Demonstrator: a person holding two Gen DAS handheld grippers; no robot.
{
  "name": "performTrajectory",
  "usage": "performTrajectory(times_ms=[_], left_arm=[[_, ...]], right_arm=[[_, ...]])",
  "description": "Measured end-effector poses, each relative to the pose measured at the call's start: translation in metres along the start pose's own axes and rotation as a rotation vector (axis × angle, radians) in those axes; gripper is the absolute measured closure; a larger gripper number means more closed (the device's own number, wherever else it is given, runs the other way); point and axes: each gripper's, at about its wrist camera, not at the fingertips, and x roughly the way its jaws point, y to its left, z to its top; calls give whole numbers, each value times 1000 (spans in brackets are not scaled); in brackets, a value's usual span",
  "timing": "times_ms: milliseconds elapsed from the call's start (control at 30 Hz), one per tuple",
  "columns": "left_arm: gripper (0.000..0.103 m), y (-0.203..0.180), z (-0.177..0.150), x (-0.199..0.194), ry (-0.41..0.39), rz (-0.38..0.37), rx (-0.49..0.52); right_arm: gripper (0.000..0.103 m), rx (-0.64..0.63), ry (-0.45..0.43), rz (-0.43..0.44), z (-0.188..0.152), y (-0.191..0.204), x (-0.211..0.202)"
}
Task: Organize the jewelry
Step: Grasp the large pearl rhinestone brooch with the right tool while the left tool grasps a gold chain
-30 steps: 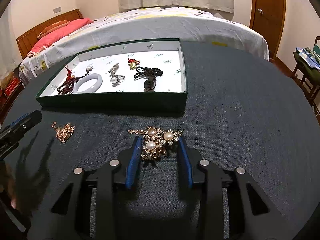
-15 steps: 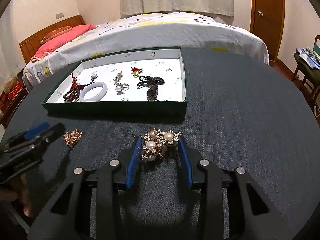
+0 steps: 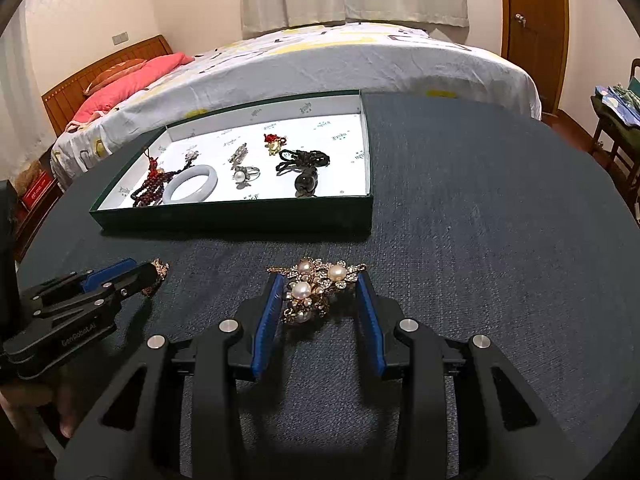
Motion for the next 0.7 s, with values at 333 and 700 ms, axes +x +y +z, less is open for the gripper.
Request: performTrajectory(times_ms=[333,700], left_arm=[[92,1,0,-1,-7,-57,-4],[97,5,1,-9,-39,-74,-6]], right_arm=[[66,1,0,1,0,0,0],[66,0,-8,1,0,1,-1]])
